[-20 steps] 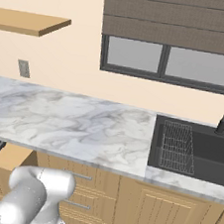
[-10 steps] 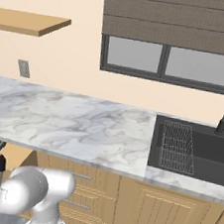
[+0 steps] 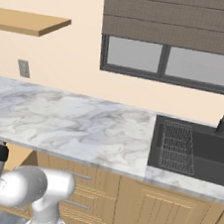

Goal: Take the tongs from the drawer on the left and place them on the dining counter next to the tray containing the kebab skewer.

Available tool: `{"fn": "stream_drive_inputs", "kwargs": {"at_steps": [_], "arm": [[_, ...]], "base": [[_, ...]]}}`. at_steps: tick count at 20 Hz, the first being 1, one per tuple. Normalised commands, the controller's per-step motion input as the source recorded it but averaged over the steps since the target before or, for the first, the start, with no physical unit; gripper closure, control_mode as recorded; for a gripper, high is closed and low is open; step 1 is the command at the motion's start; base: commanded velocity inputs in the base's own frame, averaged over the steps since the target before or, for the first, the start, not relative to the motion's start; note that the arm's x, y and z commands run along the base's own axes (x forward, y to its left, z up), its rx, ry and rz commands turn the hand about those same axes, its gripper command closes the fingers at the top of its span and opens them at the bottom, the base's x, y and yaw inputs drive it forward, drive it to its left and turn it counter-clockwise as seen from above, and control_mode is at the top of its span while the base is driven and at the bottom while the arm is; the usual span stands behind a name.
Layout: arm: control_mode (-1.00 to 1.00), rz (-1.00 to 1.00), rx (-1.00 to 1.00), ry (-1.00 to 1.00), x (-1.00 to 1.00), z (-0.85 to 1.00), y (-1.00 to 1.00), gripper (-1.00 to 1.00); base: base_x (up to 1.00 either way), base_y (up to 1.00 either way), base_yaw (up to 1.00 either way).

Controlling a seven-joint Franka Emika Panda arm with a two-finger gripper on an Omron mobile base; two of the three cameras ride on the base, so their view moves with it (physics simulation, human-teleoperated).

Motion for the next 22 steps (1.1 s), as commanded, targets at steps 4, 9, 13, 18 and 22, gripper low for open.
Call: {"fn": "stream_drive_inputs", "kwargs": {"at_steps": [4, 9, 13, 18, 22], "arm": [[-1.00, 0.00, 0.00, 0.01, 0.00, 0.16, 0.00, -1.00], [-1.00, -0.02, 0.00, 0.10, 0.00, 0.28, 0.00, -1.00], [-1.00, -0.01, 0.00, 0.16, 0.10, 0.20, 0.00, -1.00], [-1.00, -0.04, -0.03, 0.12, 0.30, 0.00, 0.00, -1.00], [-1.00, -0.08, -0.08, 0.10, 0.40, 0.00, 0.00, -1.00]], "base": [[0.00, 0.00, 0.00], [0.00, 0.00, 0.00], [0.00, 0.00, 0.00], [0.00, 0.00, 0.00], [0.00, 0.00, 0.00]]}}
